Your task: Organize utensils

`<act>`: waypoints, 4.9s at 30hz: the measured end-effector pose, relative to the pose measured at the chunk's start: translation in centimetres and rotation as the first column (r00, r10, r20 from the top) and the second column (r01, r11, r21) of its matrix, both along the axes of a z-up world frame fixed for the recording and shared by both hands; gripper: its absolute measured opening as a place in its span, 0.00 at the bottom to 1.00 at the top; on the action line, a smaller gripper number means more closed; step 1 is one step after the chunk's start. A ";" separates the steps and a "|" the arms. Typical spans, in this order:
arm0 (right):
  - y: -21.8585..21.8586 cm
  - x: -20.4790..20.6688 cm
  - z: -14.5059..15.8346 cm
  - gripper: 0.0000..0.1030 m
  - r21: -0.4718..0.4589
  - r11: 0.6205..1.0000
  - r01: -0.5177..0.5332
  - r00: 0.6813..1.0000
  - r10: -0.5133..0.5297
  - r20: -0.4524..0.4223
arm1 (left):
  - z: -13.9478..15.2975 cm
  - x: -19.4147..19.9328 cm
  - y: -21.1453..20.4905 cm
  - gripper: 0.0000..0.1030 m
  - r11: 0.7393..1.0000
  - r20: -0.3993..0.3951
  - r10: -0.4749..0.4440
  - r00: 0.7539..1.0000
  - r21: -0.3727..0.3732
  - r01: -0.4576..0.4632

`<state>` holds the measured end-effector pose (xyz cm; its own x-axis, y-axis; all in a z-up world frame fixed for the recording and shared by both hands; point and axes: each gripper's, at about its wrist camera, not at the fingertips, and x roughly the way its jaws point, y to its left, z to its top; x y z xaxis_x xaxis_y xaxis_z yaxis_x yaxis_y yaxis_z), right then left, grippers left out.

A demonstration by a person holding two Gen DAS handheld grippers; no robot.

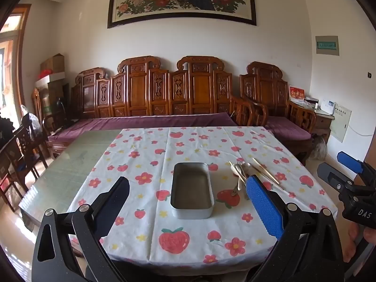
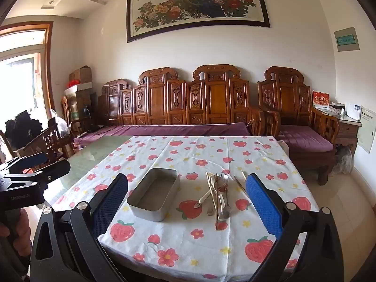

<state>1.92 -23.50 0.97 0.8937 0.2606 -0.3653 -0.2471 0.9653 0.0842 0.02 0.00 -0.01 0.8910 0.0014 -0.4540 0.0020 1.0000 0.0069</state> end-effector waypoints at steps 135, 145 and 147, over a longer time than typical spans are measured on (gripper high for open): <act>-8.2 22.3 -15.2 0.44 -0.083 0.995 0.060 0.954 -0.082 -0.289 | -11.7 17.3 -4.6 0.94 0.973 -0.317 -0.222 0.922 -0.005 0.232; -11.5 27.1 -19.9 0.34 -0.028 0.998 0.060 0.916 -0.066 -0.395 | -14.0 21.2 -7.3 0.94 0.966 -0.369 -0.246 0.896 -0.016 0.259; -11.0 27.2 -20.7 0.32 -0.011 0.999 0.035 0.909 -0.036 -0.416 | -14.5 21.9 -7.7 0.94 0.966 -0.377 -0.245 0.893 -0.020 0.257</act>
<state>29.15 -34.47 -19.72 0.6691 0.2295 -0.7069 -0.1559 0.9733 0.1684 21.97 -7.70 -14.49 0.6288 -0.1810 -0.7562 0.2611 0.9652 -0.0140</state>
